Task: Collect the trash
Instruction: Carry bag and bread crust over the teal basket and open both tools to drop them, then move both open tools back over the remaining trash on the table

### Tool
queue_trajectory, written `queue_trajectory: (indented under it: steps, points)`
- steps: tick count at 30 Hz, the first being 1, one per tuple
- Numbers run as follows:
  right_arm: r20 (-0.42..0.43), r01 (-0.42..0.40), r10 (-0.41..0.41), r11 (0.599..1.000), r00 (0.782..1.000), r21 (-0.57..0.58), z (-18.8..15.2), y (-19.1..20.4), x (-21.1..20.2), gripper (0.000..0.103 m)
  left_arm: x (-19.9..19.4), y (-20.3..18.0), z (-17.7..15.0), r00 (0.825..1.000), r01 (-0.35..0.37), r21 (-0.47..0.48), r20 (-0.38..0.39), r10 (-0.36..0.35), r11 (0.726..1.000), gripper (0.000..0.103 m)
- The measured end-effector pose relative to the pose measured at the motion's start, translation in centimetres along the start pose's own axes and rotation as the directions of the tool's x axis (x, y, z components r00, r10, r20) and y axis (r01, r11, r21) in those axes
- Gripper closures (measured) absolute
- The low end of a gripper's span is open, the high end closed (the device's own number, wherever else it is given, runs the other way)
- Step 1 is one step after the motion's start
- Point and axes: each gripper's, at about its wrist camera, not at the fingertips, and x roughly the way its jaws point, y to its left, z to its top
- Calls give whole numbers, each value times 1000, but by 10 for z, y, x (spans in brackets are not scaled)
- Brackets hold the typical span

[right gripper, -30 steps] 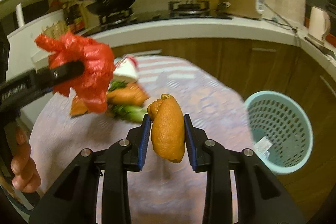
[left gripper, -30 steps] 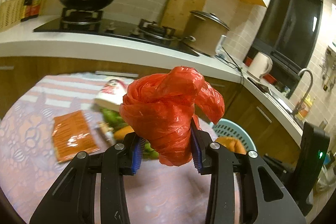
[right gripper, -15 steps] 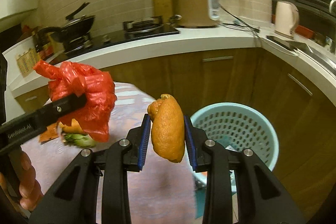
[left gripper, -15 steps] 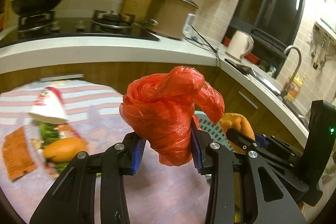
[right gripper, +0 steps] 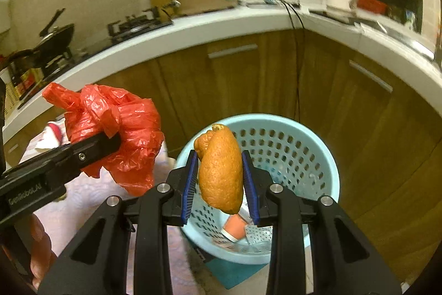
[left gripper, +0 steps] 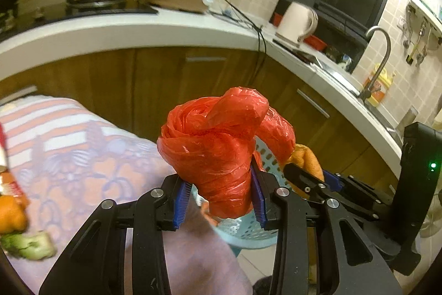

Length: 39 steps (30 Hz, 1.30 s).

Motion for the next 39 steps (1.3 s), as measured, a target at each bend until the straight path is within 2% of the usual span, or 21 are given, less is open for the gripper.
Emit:
queue_trajectory:
  steps: [4,9,11,12,13,15,18,21,27,31,39]
  points:
    - [-54,10,-8,999,999,45,-6,-18,23,73,36,-5,-1,996,43,16,-78,-42,999,66]
    - [-132,27,-12,994,991,110,-14,-40,53,72,69,-3,-3,988,69,5,-140,-68,998,63]
    - [-155,30,-11,992,988,122,-17,-46,61,72,79,-3,-4,986,64,6,-158,-62,998,57]
    - [-163,32,-10,991,987,131,-17,-48,63,68,83,-3,-4,985,58,9,-162,-56,998,49]
    - [-167,35,-12,990,986,138,-17,-50,66,63,86,-3,-5,984,57,13,-167,-54,998,42]
    - [-159,49,-25,988,987,149,-17,-55,66,45,89,-5,-5,984,52,18,-169,-48,998,35]
    - [-151,46,-23,987,988,152,-14,-57,63,44,89,-5,-4,984,38,23,-176,-34,999,21]
    - [-137,45,-24,987,990,154,-12,-57,56,44,86,-1,-4,981,39,0,-188,-38,999,19]
    - [-86,12,-1,991,996,133,-5,-42,29,44,55,6,-3,989,46,-32,-136,-50,998,19]
    - [-52,-25,31,994,998,106,2,-23,11,44,23,11,-5,996,28,-31,-85,-31,999,19]
    - [-14,-124,124,992,992,10,4,45,-16,44,-58,39,-9,999,-33,-70,32,35,997,19]
